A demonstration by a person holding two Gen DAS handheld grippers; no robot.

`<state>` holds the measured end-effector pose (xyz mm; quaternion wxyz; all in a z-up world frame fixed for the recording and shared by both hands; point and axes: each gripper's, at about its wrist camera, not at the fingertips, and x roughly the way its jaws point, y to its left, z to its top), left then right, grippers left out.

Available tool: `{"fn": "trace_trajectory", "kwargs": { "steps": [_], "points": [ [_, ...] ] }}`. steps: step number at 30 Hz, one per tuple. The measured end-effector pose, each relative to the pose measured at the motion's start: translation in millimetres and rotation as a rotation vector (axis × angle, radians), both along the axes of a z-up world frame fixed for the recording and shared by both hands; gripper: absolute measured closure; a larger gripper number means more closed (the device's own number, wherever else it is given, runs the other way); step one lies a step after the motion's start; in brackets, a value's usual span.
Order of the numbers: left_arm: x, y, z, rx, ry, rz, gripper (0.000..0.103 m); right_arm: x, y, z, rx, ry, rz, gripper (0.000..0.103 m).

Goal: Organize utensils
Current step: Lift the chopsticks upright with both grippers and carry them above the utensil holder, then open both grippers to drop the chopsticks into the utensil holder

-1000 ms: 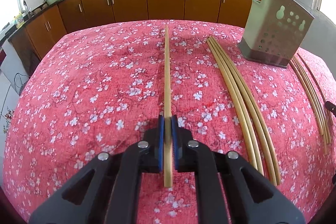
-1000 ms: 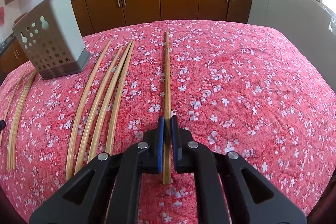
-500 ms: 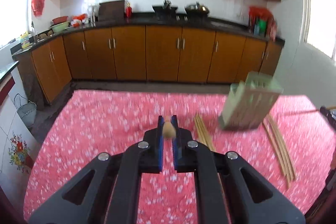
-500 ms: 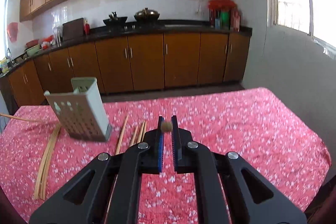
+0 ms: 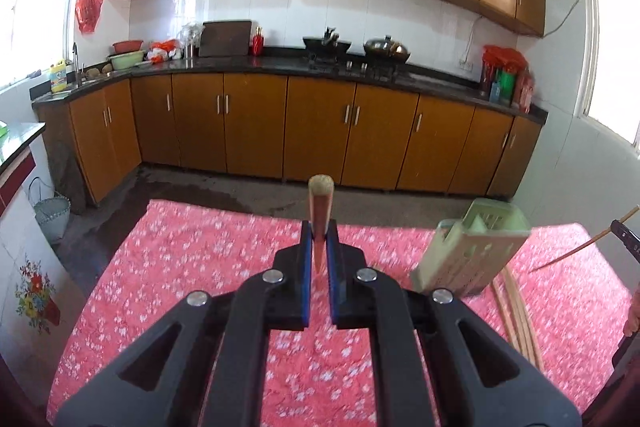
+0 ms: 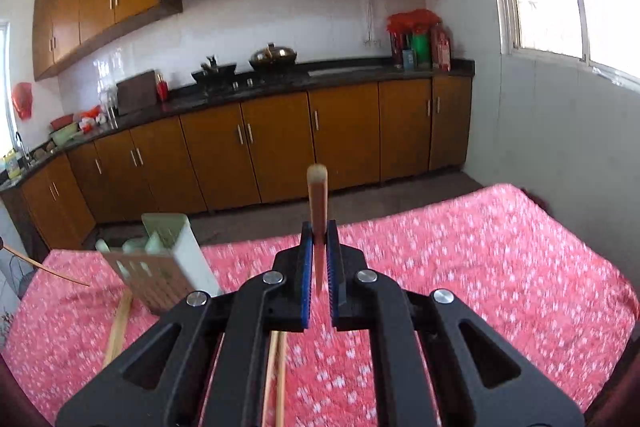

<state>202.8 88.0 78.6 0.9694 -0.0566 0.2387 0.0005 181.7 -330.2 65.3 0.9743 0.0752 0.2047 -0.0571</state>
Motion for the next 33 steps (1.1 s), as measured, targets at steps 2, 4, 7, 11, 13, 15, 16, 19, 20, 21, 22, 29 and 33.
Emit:
{"fn": "trace_trajectory", "kwargs": {
  "steps": [2,4,7,11,13,15,16,19,20,21,22,29,33],
  "points": [
    [0.3,-5.3,20.2,-0.011,-0.037,-0.017,0.095,0.1,2.5,19.3,0.009,-0.043,0.013,0.096],
    [-1.0,-13.1,43.9,-0.026,-0.082,-0.044,0.095,-2.7,8.7,48.8,0.027,-0.116,0.041,0.096],
    [-5.2,-28.8,79.4,-0.057,-0.154,-0.100,0.095,-5.9,21.8,83.6,0.074,-0.197,0.100,0.096],
    [-8.5,-56.7,106.3,-0.093,-0.190,-0.189,0.095,-7.6,41.0,97.7,0.110,-0.219,0.186,0.096],
    [-9.2,-74.4,107.9,-0.084,-0.200,-0.227,0.095,-7.2,54.1,93.6,0.095,-0.213,0.221,0.096],
    [-3.9,-91.3,99.6,-0.078,-0.175,-0.261,0.095,-0.8,64.0,84.5,0.074,-0.187,0.235,0.096],
    [0.0,-99.0,93.6,-0.071,-0.158,-0.270,0.095,6.2,67.8,78.0,0.074,-0.159,0.243,0.096],
    [18.4,-118.0,69.0,-0.058,-0.083,-0.289,0.095,22.9,73.0,59.6,0.094,-0.088,0.260,0.096],
    [24.0,-120.5,60.7,-0.052,-0.067,-0.285,0.095,26.4,74.3,54.0,0.098,-0.071,0.260,0.096],
    [29.3,-123.3,55.1,-0.048,-0.056,-0.280,0.095,32.9,76.6,46.3,0.107,-0.045,0.264,0.096],
    [36.1,-125.9,48.2,-0.049,-0.041,-0.275,0.095,36.2,77.5,42.7,0.112,-0.032,0.265,0.096],
    [63.7,-128.6,21.3,-0.083,0.025,-0.275,0.095,51.9,86.5,26.8,0.117,0.036,0.266,0.092],
    [65.7,-124.3,21.7,-0.100,0.014,-0.271,0.090,47.9,81.9,29.4,0.129,0.012,0.257,0.067]
  ]
}}
